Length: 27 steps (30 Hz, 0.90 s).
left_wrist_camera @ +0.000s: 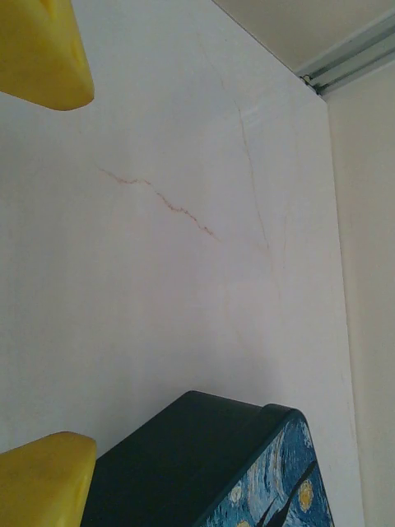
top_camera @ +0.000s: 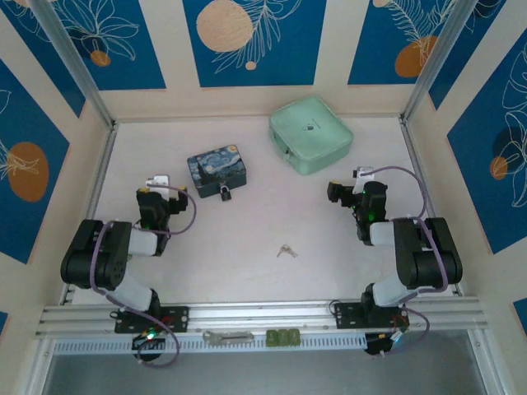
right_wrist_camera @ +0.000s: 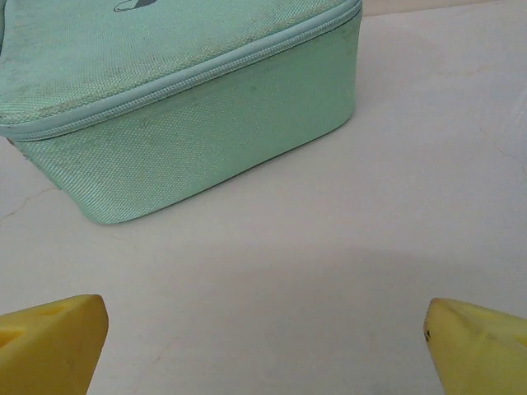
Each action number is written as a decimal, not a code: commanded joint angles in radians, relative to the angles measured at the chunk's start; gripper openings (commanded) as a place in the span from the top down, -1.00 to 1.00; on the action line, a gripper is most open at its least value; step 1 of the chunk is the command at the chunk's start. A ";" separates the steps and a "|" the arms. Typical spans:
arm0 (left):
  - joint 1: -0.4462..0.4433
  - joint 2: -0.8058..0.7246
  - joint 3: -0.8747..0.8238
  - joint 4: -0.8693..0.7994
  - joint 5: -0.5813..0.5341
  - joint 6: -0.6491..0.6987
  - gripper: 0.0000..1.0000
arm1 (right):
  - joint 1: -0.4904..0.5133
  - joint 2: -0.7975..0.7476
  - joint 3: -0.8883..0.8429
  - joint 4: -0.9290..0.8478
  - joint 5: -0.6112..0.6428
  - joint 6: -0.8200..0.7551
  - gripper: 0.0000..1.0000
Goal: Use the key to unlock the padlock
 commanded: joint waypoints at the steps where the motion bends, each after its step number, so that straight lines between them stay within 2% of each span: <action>1: -0.005 0.005 0.015 0.007 -0.012 0.010 -0.99 | 0.003 -0.002 0.008 0.022 0.008 -0.015 -0.98; 22: -0.003 0.006 0.022 -0.005 -0.005 0.004 -0.99 | -0.003 -0.001 0.012 0.012 -0.005 -0.012 -0.98; 27: -0.016 -0.034 0.019 -0.029 -0.036 0.015 -0.99 | 0.031 -0.043 0.018 -0.020 0.030 -0.043 -0.99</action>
